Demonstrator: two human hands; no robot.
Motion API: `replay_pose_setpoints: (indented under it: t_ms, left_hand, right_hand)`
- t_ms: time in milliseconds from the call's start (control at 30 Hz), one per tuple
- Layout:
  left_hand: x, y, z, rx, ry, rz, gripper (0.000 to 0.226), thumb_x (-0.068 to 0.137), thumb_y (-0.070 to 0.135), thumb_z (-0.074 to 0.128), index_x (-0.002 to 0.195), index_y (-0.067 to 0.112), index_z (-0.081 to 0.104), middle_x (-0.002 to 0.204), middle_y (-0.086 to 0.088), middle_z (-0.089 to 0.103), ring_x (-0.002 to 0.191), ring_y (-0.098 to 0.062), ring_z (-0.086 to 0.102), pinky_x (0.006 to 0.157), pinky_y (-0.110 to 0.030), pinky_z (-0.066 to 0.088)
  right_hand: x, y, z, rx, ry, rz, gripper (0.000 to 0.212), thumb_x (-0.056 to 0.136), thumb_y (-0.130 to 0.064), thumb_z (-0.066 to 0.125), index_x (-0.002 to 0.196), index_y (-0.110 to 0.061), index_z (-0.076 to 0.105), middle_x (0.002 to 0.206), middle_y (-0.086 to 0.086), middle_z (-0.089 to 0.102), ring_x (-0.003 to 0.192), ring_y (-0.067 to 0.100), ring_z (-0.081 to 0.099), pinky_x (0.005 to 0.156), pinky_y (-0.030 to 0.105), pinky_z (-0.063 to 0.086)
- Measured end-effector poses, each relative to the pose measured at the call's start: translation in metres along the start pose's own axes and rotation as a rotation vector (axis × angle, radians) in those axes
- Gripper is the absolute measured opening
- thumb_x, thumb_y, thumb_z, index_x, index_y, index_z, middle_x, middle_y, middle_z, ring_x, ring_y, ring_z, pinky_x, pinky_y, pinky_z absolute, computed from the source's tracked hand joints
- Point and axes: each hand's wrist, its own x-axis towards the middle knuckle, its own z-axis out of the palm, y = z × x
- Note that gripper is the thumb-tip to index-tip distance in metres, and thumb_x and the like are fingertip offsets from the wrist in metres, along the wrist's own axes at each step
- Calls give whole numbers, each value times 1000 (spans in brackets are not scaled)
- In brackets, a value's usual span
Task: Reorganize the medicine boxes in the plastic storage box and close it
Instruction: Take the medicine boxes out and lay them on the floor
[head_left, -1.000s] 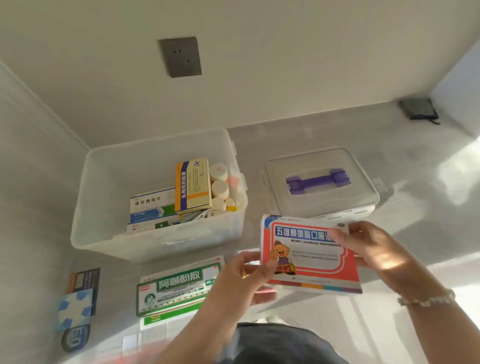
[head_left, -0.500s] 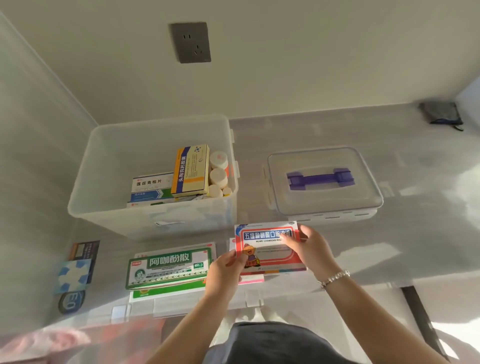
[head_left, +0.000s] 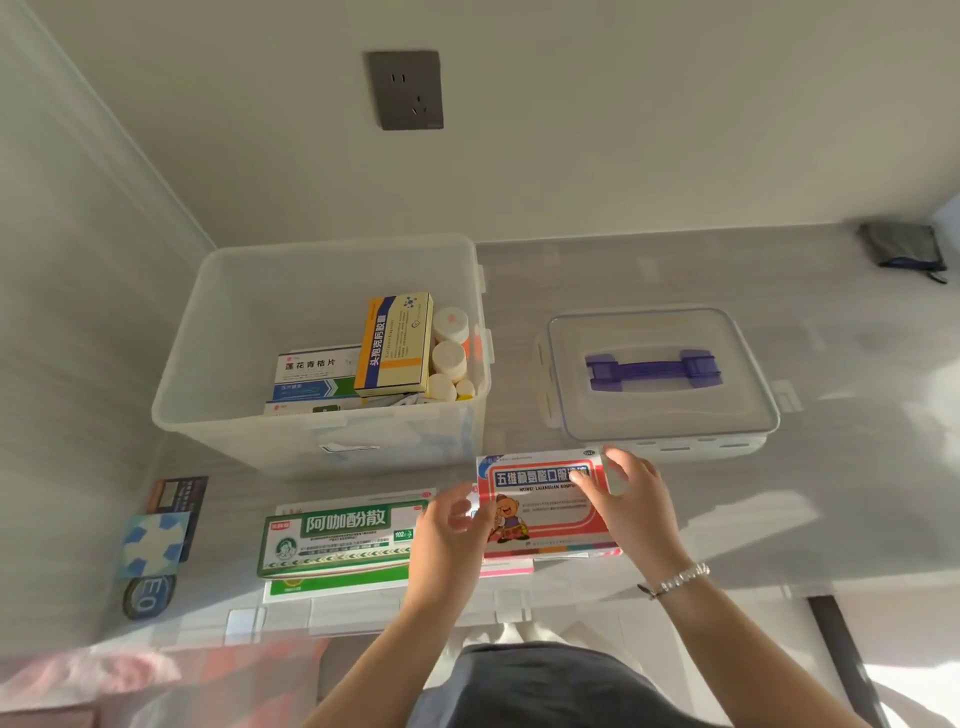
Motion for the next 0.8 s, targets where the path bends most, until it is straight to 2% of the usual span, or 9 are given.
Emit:
replay_pose_setpoints:
  t_ms: [67, 133, 267, 467, 567, 633, 733, 800]
  left_hand:
    - [-3, 13, -9, -17, 11, 71, 29, 89, 33, 57, 116, 23, 55, 103, 13, 58, 90, -3, 57, 71, -13, 45]
    - [-6, 28, -22, -19, 13, 148, 19, 89, 32, 56, 108, 31, 54, 97, 18, 58, 86, 5, 56, 68, -9, 43]
    - [-10, 57, -58, -52, -3, 315, 13, 90, 28, 56, 97, 39, 55, 100, 16, 64, 89, 0, 63, 77, -18, 51]
    - [17, 83, -120, -72, -26, 375, 10, 89, 31, 53, 94, 36, 61, 86, 15, 69, 79, 4, 65, 69, -16, 53]
    - [41, 85, -153, -35, -64, 337, 13, 90, 28, 53, 99, 26, 63, 85, 10, 69, 75, 3, 65, 62, -13, 52]
    - [61, 87, -174, 40, -94, 304, 15, 91, 27, 53, 102, 26, 63, 87, 10, 68, 74, 1, 65, 61, -13, 53]
    - [100, 87, -199, 233, -126, 263, 18, 92, 34, 51, 106, 29, 62, 93, 15, 66, 82, 0, 64, 77, -21, 52]
    - [128, 87, -205, 314, -174, 217, 24, 92, 35, 50, 112, 26, 61, 107, 12, 65, 96, -6, 60, 91, -30, 48]
  right_hand:
    - [-6, -9, -5, 9, 52, -72, 53, 80, -39, 65, 125, -14, 53, 124, 3, 56, 119, 22, 42, 93, 31, 37]
    - [-12, -24, -12, 100, 50, -150, 46, 80, -35, 66, 122, -18, 56, 119, -3, 58, 116, 17, 45, 91, 29, 41]
    - [-21, -69, -23, 275, 15, -304, 25, 81, -32, 65, 105, -30, 63, 104, -15, 64, 99, 4, 59, 82, 15, 47]
    - [-20, -142, -15, 409, -84, -464, 19, 81, -27, 66, 99, -27, 67, 90, -13, 69, 83, 1, 63, 72, 10, 48]
    - [-9, -173, 0, 351, -117, -500, 17, 81, -26, 66, 98, -29, 67, 83, -14, 69, 74, -2, 61, 64, 8, 47]
    - [3, -192, 13, 280, -188, -509, 19, 82, -28, 65, 101, -30, 65, 84, -15, 67, 73, -3, 60, 64, 7, 46]
    - [25, -216, 37, 65, -300, -502, 25, 83, -33, 63, 108, -30, 63, 94, -15, 63, 77, -3, 57, 71, 10, 47]
    - [42, -229, 55, -69, -343, -486, 32, 84, -35, 62, 115, -29, 61, 111, -9, 61, 95, 4, 56, 87, 21, 48]
